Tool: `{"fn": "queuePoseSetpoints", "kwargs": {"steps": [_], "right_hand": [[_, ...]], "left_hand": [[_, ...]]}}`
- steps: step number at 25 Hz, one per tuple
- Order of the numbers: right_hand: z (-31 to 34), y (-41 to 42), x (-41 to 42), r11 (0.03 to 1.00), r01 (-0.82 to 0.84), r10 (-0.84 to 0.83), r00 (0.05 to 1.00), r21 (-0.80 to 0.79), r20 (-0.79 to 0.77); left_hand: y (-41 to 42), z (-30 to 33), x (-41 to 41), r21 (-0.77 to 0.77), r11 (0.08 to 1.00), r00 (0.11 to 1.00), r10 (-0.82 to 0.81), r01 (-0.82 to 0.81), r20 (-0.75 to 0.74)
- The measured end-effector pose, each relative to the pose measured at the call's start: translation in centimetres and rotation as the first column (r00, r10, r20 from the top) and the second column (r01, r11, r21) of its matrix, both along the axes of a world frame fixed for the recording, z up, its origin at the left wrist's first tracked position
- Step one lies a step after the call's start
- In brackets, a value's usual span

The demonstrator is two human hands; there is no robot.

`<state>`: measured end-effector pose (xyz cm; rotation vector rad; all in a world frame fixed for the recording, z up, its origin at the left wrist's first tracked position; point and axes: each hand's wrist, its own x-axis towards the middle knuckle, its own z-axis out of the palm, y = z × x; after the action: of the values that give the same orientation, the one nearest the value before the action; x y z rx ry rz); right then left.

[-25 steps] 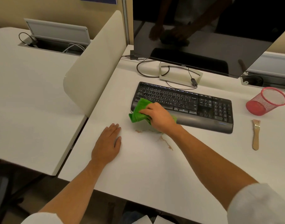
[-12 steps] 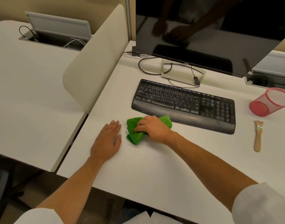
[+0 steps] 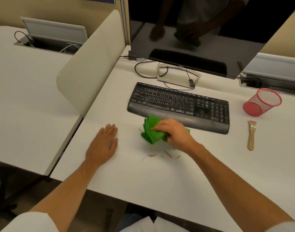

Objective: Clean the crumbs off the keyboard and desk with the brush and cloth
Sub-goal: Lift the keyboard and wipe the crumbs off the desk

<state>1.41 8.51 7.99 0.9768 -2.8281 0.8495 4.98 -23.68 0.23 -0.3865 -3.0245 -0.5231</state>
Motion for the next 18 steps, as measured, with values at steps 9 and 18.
{"fn": "queuePoseSetpoints", "kwargs": {"steps": [9, 18], "right_hand": [[-4.3, 0.5, 0.0, 0.967, 0.171, -0.172, 0.985, 0.19, -0.01], [-5.6, -0.1, 8.7, 0.997, 0.076, -0.074, 0.993, 0.02, -0.089]], "left_hand": [[-0.1, -0.1, 4.0, -0.032, 0.999, 0.998, -0.042, 0.043, 0.038], [-0.1, 0.3, 3.8, -0.004, 1.0, 0.999, -0.022, 0.022, 0.031]]}}
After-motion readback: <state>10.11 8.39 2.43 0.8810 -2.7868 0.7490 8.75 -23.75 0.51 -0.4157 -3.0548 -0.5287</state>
